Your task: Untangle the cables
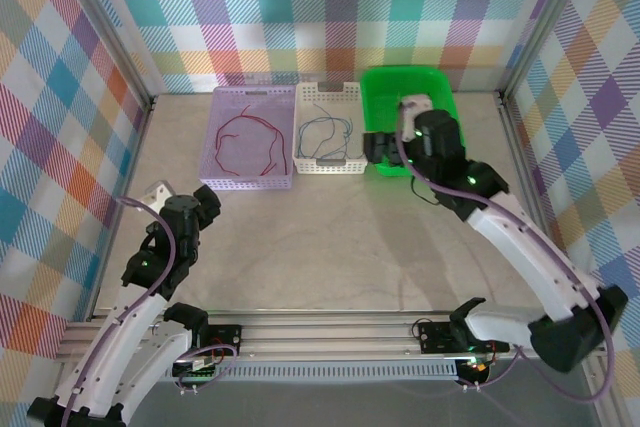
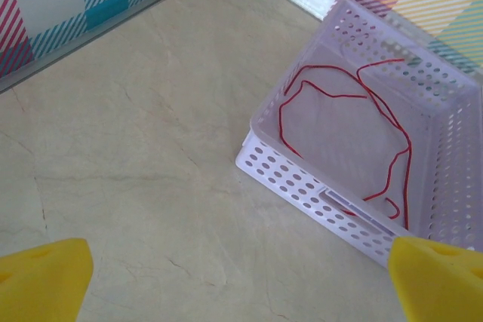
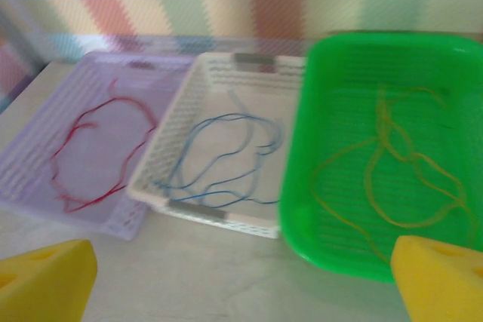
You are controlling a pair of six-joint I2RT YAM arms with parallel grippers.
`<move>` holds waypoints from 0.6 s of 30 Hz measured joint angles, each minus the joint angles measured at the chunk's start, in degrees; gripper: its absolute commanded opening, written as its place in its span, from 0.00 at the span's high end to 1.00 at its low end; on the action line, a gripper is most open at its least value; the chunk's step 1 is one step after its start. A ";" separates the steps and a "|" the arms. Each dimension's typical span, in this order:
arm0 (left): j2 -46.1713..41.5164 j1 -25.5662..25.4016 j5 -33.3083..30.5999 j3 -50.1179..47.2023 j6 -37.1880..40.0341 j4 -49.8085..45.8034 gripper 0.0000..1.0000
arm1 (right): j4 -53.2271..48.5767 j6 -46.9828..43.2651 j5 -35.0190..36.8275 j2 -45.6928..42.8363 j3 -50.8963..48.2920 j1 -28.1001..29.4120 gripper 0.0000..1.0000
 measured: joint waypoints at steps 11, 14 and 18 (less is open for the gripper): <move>8.00 -0.87 -3.30 0.09 -0.74 -0.17 0.00 | 8.02 0.66 1.29 -11.65 -18.40 -12.11 0.00; 8.74 -0.98 -4.85 0.09 -0.94 -0.85 0.00 | 10.58 -0.44 1.57 -11.65 -23.54 -14.34 0.00; 7.48 -1.25 -5.77 -0.79 0.68 1.79 0.00 | 16.20 -1.88 3.23 -11.96 -29.57 -17.22 0.00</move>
